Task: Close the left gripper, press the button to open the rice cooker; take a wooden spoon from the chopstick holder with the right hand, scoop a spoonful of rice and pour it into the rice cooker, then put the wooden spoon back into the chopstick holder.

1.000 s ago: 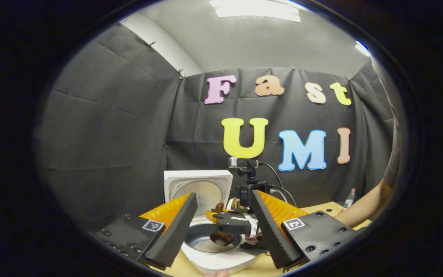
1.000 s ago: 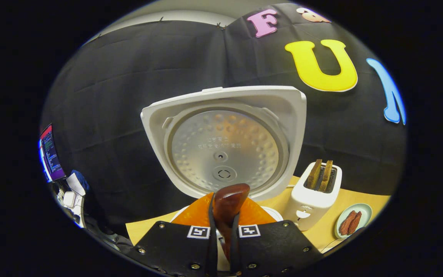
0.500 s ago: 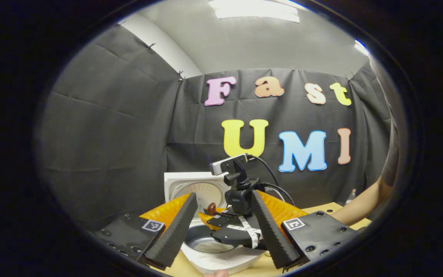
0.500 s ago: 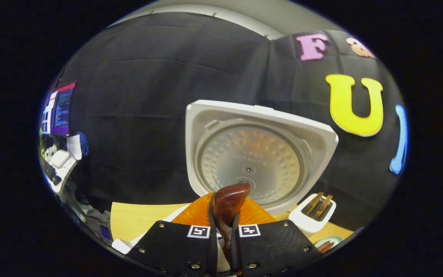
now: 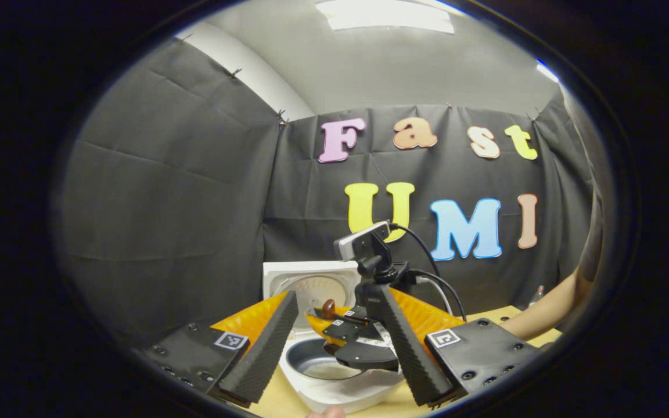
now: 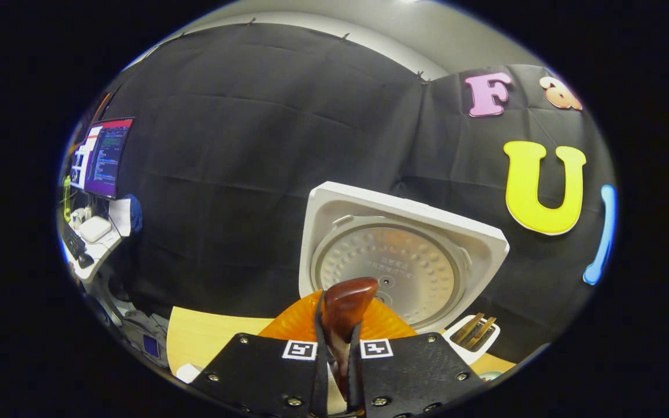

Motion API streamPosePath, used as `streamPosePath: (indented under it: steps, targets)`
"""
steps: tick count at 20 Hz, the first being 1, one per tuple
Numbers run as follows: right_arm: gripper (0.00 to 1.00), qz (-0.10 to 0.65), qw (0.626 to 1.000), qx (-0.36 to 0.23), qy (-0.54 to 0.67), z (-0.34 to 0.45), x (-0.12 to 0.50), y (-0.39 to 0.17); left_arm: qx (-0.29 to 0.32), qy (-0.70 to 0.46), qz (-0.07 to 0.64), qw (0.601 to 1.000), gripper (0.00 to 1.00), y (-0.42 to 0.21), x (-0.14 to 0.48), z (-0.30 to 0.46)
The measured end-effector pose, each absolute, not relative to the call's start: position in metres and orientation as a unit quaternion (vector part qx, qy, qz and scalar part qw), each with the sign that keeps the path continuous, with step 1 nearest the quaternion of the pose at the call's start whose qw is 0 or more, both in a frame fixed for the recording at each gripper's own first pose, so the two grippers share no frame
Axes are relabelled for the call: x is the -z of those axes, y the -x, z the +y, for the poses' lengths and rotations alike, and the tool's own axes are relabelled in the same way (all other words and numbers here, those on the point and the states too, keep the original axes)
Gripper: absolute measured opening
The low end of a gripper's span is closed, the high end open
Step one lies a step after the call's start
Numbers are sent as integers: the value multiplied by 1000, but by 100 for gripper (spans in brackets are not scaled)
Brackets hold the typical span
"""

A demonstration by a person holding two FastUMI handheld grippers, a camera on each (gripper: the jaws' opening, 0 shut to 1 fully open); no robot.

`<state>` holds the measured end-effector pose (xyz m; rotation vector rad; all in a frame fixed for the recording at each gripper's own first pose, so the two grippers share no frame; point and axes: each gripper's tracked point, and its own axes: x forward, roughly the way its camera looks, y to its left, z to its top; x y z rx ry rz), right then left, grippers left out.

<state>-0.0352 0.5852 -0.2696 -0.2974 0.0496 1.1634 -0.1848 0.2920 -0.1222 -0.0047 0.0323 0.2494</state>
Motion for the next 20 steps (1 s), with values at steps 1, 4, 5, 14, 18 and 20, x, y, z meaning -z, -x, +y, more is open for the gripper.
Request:
streamPosePath:
  steps: [1,4,5,14,18,20]
  targets:
    - [13,31,832,-541,122,582,266,32,-125,3,19,992,100,185,124,291]
    - [13,64,866,-494,55,566,251,14,-128,7,18,992,100,185,121,289]
    - [13,74,872,-483,28,561,243,11,-128,13,19,992,100,186,122,289]
    - [13,85,905,-408,-85,455,168,-35,-125,24,27,992,96,172,124,281]
    - [12,82,922,-365,-99,387,148,-54,-98,25,21,995,100,153,121,253]
    - [12,82,929,-345,-100,356,143,-58,-81,23,22,996,100,146,117,237]
